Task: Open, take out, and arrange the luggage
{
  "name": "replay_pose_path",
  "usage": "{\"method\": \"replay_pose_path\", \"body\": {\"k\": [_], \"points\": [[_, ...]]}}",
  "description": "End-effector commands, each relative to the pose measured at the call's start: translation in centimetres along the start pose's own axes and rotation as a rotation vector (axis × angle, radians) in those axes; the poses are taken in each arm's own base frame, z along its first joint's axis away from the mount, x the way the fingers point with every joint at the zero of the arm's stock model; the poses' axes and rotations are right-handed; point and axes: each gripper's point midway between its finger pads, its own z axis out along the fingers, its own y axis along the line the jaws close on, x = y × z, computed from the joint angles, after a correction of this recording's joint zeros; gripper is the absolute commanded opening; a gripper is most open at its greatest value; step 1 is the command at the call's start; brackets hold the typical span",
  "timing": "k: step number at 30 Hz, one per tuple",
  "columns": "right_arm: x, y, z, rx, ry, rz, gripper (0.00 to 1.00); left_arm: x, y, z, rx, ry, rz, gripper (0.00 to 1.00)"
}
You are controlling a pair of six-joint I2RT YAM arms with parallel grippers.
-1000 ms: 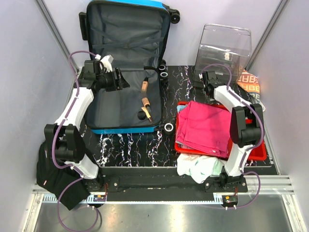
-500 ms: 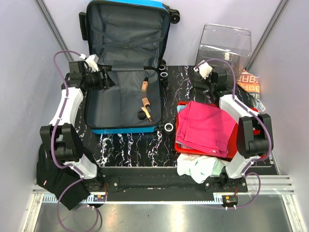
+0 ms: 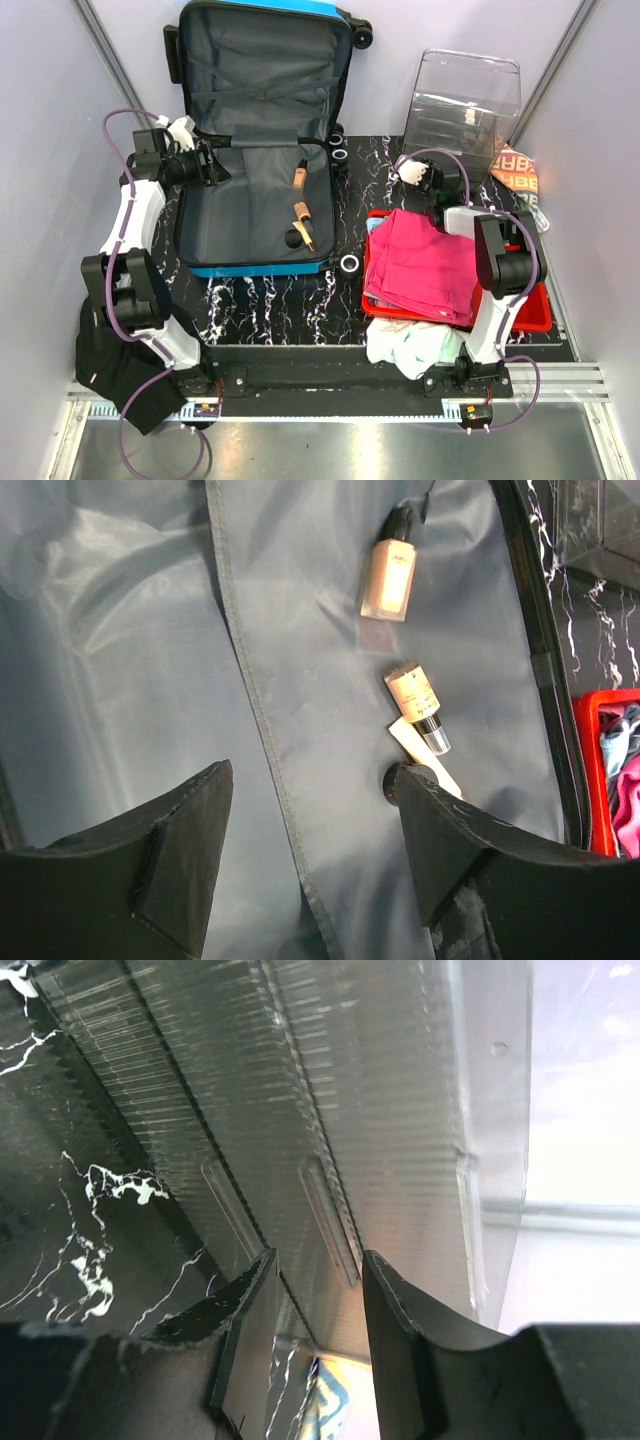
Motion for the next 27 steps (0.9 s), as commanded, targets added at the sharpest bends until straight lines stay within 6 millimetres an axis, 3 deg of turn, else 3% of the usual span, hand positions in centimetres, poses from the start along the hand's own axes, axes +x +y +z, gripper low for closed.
{"method": "replay_pose_path", "body": {"k": [1, 3, 4, 8, 11, 14, 15, 19, 23, 27], "points": [[-1.5, -2.4, 1.4, 0.095, -0.047, -0.083, 0.44, -1.4, -0.8, 0.0, 0.052, -0.033, 0.018, 0.69], [-1.5, -2.5, 2.0, 0.102, -0.041, -0.115, 0.43, -1.5, -0.7, -0.1, 0.043, -0.033, 0.018, 0.69], [-1.1, -1.6, 2.6, 0.086, -0.030, -0.130, 0.43, -1.5, -0.7, -0.1, 0.040, -0.032, 0.019, 0.69], [-0.7, -2.8, 4.0, 0.142, 0.012, -0.159, 0.38, -1.6, -0.6, -0.1, 0.038, -0.031, 0.016, 0.69], [-0.7, -2.3, 4.7, 0.123, 0.019, -0.169, 0.36, -1.5, -0.6, -0.1, 0.038, -0.030, 0.018, 0.69], [-0.5, -2.1, 4.8, 0.121, 0.027, -0.181, 0.25, -1.6, -0.6, -0.1, 0.035, -0.029, 0.018, 0.69], [-0.5, -2.1, 4.5, 0.116, 0.028, -0.178, 0.16, -1.5, -0.5, -0.1, 0.032, -0.027, 0.015, 0.69], [-0.7, -1.6, 3.8, 0.064, 0.012, -0.171, 0.00, -1.5, -0.5, 0.0, 0.036, -0.024, 0.009, 0.69], [-1.3, -1.9, 2.3, 0.028, 0.008, -0.174, 0.00, -1.5, -0.7, 0.1, 0.046, -0.023, 0.005, 0.69], [-1.2, 0.4, 0.5, -0.111, 0.035, -0.181, 0.00, -1.7, -0.8, -0.3, 0.048, -0.031, 0.008, 0.69]]}}
